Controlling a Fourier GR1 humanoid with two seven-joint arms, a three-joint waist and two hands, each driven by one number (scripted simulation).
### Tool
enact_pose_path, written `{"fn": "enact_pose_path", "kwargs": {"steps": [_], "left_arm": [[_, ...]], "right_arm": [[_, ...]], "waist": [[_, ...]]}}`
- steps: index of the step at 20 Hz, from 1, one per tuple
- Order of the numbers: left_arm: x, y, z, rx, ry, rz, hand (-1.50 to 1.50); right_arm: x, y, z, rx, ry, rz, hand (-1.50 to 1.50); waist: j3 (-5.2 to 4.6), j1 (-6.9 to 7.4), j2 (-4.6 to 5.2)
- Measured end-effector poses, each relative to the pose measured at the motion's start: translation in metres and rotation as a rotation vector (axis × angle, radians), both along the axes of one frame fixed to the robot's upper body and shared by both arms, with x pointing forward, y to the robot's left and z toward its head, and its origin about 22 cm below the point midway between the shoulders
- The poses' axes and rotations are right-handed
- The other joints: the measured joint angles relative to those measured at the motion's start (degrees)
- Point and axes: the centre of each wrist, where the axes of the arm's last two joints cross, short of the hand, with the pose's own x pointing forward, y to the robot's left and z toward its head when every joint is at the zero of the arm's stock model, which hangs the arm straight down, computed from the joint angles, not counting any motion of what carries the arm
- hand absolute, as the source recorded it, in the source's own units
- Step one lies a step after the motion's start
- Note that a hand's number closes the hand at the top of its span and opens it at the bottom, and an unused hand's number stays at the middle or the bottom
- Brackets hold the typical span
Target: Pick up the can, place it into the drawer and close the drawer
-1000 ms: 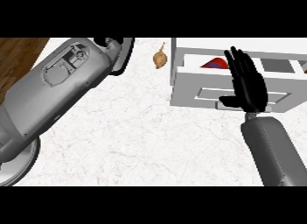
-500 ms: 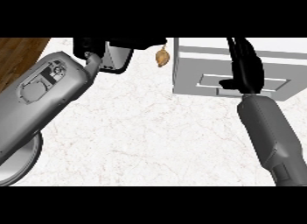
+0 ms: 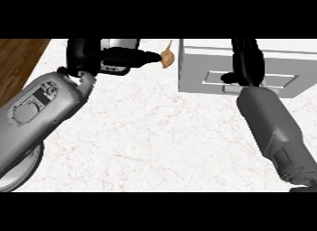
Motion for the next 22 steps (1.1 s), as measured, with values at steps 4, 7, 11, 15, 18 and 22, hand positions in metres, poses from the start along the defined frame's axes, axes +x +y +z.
{"fn": "enact_pose_path", "kwargs": {"steps": [4, 7, 11, 15, 18, 22], "left_arm": [[-0.006, 0.009, -0.004, 0.008, -0.003, -0.006, -1.50], [-0.010, 0.015, -0.008, 0.010, 0.004, -0.011, -1.50], [-0.017, 0.016, -0.017, 0.012, 0.002, -0.018, -1.50], [-0.020, 0.018, -0.021, 0.010, -0.003, -0.020, -1.50], [-0.022, 0.022, -0.024, 0.010, -0.001, -0.018, -1.50], [-0.026, 0.030, -0.029, 0.011, -0.001, -0.018, -1.50]], "right_arm": [[0.010, -0.001, 0.015, -0.015, 0.004, 0.004, -1.50], [0.015, -0.002, 0.023, -0.021, 0.022, 0.010, -1.50], [0.021, -0.004, 0.032, -0.022, 0.050, 0.018, -1.50], [0.022, -0.002, 0.034, 0.001, 0.050, 0.062, -1.50], [0.022, -0.002, 0.035, 0.072, 0.036, 0.102, -1.50], [0.024, 0.000, 0.039, 0.190, 0.020, 0.143, -1.50]], "waist": [[-0.05, 0.60, 0.35], [-0.03, 0.84, 0.58], [0.11, 1.11, 1.08], [0.11, 0.68, 1.23], [0.21, 0.41, 1.19], [0.26, 0.11, 1.13]]}}
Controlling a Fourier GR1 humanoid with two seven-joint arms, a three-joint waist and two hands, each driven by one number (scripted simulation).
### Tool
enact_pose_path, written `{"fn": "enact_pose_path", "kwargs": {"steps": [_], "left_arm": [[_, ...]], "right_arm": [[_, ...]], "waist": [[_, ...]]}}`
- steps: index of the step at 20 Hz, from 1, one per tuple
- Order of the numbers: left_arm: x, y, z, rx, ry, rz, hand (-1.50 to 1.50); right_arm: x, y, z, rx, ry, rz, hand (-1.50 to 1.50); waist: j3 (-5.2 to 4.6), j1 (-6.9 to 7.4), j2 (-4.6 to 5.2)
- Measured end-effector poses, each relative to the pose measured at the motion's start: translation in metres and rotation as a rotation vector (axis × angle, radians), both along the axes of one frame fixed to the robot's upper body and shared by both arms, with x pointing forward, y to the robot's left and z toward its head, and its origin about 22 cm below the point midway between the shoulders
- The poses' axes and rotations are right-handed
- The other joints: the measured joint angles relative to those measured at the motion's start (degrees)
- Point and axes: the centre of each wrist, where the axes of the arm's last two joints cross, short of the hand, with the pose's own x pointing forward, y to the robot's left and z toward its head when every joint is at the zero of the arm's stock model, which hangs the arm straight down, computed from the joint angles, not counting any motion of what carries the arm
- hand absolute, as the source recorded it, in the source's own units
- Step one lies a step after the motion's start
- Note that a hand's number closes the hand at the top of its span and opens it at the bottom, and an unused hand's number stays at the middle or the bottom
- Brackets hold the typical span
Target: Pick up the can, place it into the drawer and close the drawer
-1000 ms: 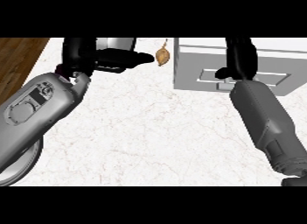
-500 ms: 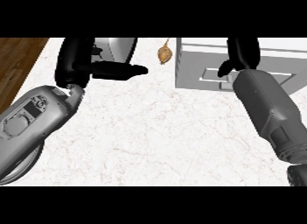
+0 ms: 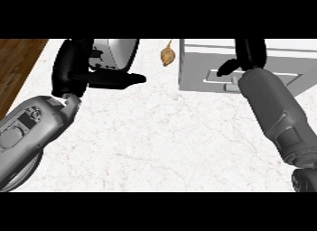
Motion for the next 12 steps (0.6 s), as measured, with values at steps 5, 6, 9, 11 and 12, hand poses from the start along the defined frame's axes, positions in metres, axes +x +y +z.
{"fn": "enact_pose_path", "kwargs": {"steps": [5, 6, 9, 11, 12], "left_arm": [[-0.003, 0.007, -0.008, -0.002, 0.008, 0.014, -1.50], [-0.003, 0.009, -0.008, -0.003, 0.006, 0.018, -1.50], [-0.007, 0.014, -0.014, -0.002, 0.010, 0.027, -1.50], [-0.008, 0.020, -0.014, -0.007, 0.011, 0.037, -1.50], [-0.008, 0.021, -0.013, -0.006, 0.009, 0.039, -1.50]], "right_arm": [[0.003, 0.014, 0.006, 0.189, -0.014, 0.071, -1.50], [0.003, 0.018, 0.007, 0.239, -0.012, 0.083, -1.50], [0.006, 0.026, 0.014, 0.389, -0.006, 0.122, -1.50], [0.007, 0.031, 0.015, 0.460, -0.008, 0.139, -1.50], [0.007, 0.032, 0.016, 0.486, -0.012, 0.146, -1.50]], "waist": [[0.12, -0.30, 0.06], [0.13, -0.40, -0.06], [0.15, -0.78, -0.30], [0.11, -1.06, -0.42], [0.10, -1.07, -0.40]]}}
